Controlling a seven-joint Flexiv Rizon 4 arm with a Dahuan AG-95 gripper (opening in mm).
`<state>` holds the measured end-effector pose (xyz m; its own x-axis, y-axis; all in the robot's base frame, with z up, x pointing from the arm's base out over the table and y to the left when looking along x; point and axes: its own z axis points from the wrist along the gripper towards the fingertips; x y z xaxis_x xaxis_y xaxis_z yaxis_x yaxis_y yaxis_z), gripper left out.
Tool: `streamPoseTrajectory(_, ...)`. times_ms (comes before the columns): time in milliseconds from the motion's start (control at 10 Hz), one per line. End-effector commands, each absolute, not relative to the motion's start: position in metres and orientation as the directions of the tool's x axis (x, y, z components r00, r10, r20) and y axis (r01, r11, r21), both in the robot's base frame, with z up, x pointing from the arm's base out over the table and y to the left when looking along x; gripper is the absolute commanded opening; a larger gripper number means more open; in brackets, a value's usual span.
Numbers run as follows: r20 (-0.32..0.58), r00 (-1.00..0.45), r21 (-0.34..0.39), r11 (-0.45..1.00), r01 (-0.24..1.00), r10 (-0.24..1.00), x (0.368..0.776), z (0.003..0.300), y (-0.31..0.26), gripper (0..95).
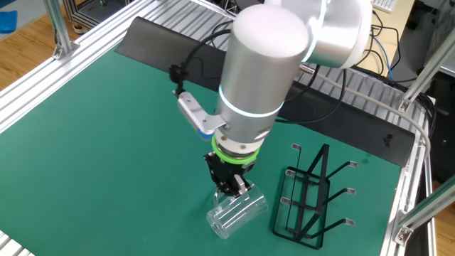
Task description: Take the cup off the cup rack
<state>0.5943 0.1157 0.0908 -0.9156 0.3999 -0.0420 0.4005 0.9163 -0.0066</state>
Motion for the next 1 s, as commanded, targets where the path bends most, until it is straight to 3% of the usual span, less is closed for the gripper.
streamPoseTrajectory(100, -0.032, -0.909, -0.009, 0.909, 0.416, 0.415, 0.5930, 0.0903, 0.1143, 0.0)
streamPoseTrajectory(1000, 0.028, -0.884, 0.011, 0.884, 0.467, 0.467, 0.5917, 0.0887, 0.1145, 0.0)
